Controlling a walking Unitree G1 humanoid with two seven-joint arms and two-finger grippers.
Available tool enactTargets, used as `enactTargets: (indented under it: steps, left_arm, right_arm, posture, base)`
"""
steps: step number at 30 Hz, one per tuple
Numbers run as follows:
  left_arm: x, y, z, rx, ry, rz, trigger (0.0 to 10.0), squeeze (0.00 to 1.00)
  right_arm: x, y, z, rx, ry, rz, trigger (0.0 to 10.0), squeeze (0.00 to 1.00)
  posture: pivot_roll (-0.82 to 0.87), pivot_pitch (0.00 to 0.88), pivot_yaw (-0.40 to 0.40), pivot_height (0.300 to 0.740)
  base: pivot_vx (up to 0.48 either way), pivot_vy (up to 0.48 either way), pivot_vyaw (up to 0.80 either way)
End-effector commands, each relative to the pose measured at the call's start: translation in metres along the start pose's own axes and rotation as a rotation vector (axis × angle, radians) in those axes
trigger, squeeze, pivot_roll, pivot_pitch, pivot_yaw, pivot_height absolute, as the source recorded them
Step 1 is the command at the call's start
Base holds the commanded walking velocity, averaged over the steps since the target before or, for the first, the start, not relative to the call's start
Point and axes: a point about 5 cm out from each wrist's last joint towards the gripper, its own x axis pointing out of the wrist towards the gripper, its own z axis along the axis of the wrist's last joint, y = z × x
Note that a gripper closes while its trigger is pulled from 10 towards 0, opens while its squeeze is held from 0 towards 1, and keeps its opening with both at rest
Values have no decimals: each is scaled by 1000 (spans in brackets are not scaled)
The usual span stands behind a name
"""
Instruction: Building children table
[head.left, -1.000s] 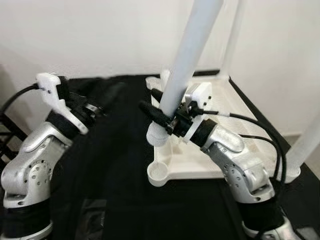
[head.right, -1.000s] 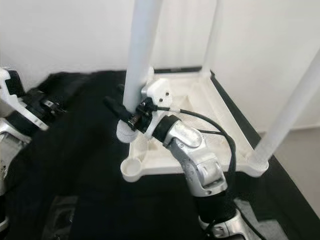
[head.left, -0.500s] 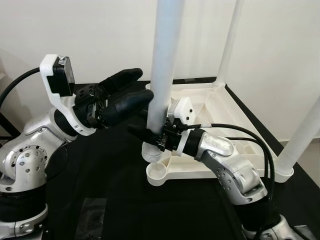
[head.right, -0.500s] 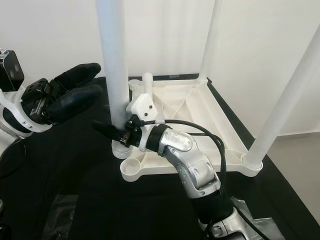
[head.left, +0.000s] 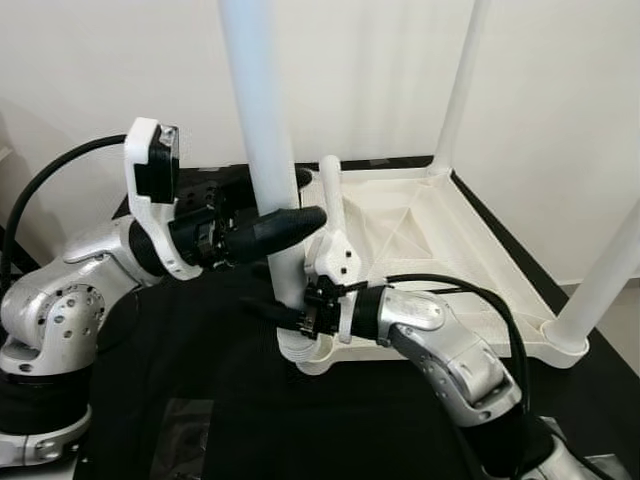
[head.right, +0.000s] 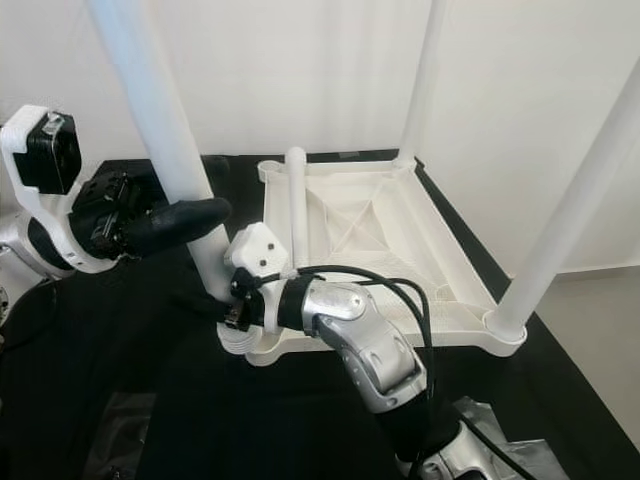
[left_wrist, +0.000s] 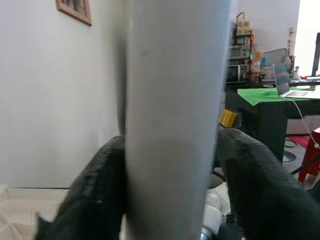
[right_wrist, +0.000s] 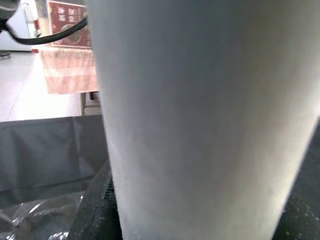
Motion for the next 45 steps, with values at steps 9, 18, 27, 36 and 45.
enactTargets:
  steps: [9,18,27,36,45]
  left_arm:
    - [-8,1,-1,6,119,-72,0,0]
    - [3,-10,11,-60,105,-355,0,0]
    - [24,-27,22,-142,65,-765,0,0]
    - [41,-29,10,-222,63,-885,0,0]
    - [42,-24,0,-257,81,-852,0,0]
  right_arm:
    - [-6,-3,-2,51,8,-11,10000,0]
    - [-26,13,7,76,-80,297,10000,1000]
    - [-38,18,-3,89,64,602,10000,0]
    - [-30,14,6,72,19,690,0,0]
    - [-28,13,9,55,4,703,0,0]
  posture:
    - [-11,0,12,740]
    - [-11,0,9,740]
    - [-22,0,15,740]
    - [-24,0,20,740]
    - [-23,0,21,740]
  base:
    - [0,0,0]
    - [0,0,0]
    - [0,0,0]
    - [0,0,0]
    - [0,0,0]
